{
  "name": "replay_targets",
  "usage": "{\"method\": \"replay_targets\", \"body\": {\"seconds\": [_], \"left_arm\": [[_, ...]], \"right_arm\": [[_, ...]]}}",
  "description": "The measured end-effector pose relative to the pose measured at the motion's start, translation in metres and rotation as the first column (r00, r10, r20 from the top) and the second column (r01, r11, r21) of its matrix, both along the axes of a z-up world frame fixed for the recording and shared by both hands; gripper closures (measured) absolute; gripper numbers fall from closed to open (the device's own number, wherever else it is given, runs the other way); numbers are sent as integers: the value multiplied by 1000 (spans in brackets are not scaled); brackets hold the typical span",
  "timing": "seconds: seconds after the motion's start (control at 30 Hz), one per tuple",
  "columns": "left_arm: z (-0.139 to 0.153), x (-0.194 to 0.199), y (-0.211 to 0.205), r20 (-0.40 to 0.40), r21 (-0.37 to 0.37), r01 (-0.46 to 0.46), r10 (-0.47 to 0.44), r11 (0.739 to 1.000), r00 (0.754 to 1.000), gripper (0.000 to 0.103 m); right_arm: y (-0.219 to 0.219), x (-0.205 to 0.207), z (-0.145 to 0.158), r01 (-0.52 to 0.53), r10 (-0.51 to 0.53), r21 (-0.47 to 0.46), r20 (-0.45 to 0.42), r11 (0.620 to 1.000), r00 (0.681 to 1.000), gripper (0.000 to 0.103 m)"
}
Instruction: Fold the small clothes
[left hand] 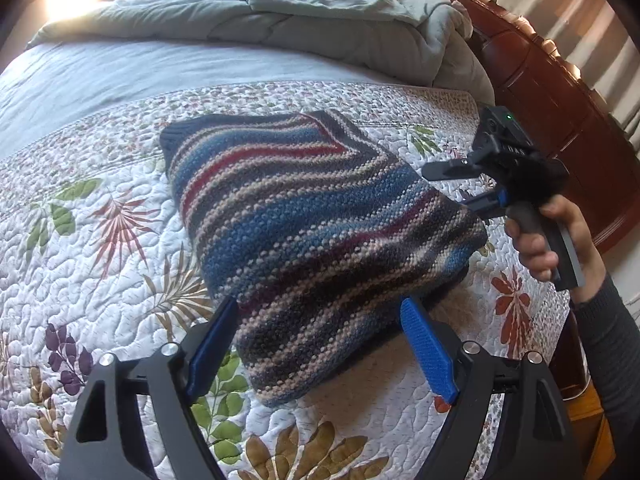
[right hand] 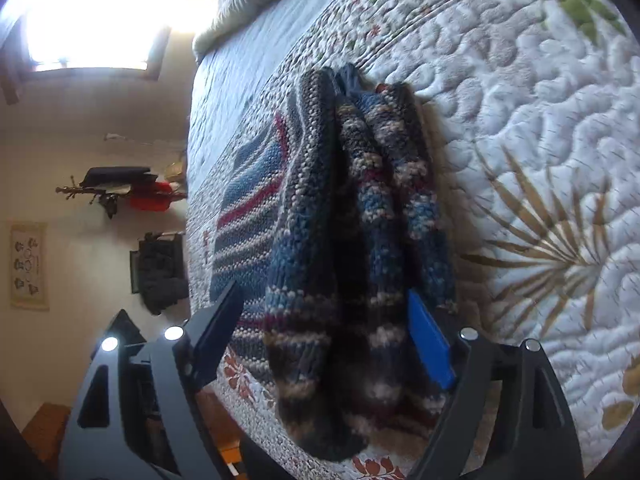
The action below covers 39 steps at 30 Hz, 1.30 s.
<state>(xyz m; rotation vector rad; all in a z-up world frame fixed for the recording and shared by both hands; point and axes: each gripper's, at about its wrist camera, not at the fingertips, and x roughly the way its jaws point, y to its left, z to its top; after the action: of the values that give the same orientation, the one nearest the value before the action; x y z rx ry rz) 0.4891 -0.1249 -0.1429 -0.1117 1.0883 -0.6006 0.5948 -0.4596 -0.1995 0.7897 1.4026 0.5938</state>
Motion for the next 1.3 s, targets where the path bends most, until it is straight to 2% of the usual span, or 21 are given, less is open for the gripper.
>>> {"method": "replay_targets", "body": {"seconds": [0.03,0.07,0.1,0.13,0.2,0.27,0.37,0.4,0.47,0.5,0.53,0.6,0.63,0.77,0.87,0.97,1.07,1.17,1.2,1.3], "left_arm": [[-1,0,-2,-2,2,1,-1,1000,1000,20],[-2,1,-2,-3,2,2,-2,1000,1000,20],[-3,1,-4,-6,-1,3,-3,1000,1000,20],[-4,2,-5,-8,-4,1,-1,1000,1000,20],[-5,3,-6,-13,-14,-4,4,1000,1000,20],[-5,5,-5,-13,-28,-10,9,1000,1000,20],[-3,4,-1,-9,-63,-15,15,998,1000,20],[-4,4,0,-19,-77,-17,15,997,1000,20],[-9,5,2,-41,-88,-14,10,996,999,20],[-11,5,2,-47,-86,-15,11,996,999,20],[-14,6,2,-57,-85,-18,13,996,998,20],[-16,7,2,-73,-95,-22,15,995,997,20],[-14,7,4,-73,-107,-26,18,994,997,20],[1,8,7,-40,-185,1,-9,983,999,20],[9,13,3,-31,-271,11,-20,962,999,20],[9,23,-7,-50,-327,16,-34,945,998,20],[4,33,-21,-58,-320,18,-38,947,998,21],[1,31,-29,-75,-292,27,-51,956,996,21],[3,29,-30,-77,-289,35,-59,957,995,22],[-13,24,-31,-133,-246,39,-73,968,988,36]], "right_arm": [[3,4,-3,-16,16,-19,-6,1000,1000,27],[5,6,-5,-20,19,-29,-7,999,1000,39],[6,9,-6,-25,25,-19,-3,1000,1000,68],[9,9,-5,-45,45,0,10,999,999,73],[13,9,4,-63,64,-20,64,998,996,78],[8,1,22,-57,60,-22,127,998,990,80],[-15,-20,46,-1,0,5,216,1000,976,81],[-23,-26,48,21,-21,3,235,1000,972,81],[-40,-35,31,78,-77,3,219,997,973,81],[-43,-38,13,85,-80,-14,189,996,979,79],[-39,-36,-2,78,-73,-21,172,997,982,72],[-38,-41,-19,85,-87,22,149,996,985,61],[-40,-46,-17,98,-103,39,163,994,981,54],[-61,-70,11,160,-170,59,249,985,953,53],[-55,-91,32,93,-105,57,289,994,952,60],[-28,-98,32,51,-29,-73,276,996,961,61],[-20,-96,33,36,0,-131,267,991,964,70],[-29,-97,33,49,-12,-133,265,990,964,84],[-33,-96,29,50,-13,-136,260,989,965,93],[-38,-95,9,39,-1,-167,227,985,974,98]]}}
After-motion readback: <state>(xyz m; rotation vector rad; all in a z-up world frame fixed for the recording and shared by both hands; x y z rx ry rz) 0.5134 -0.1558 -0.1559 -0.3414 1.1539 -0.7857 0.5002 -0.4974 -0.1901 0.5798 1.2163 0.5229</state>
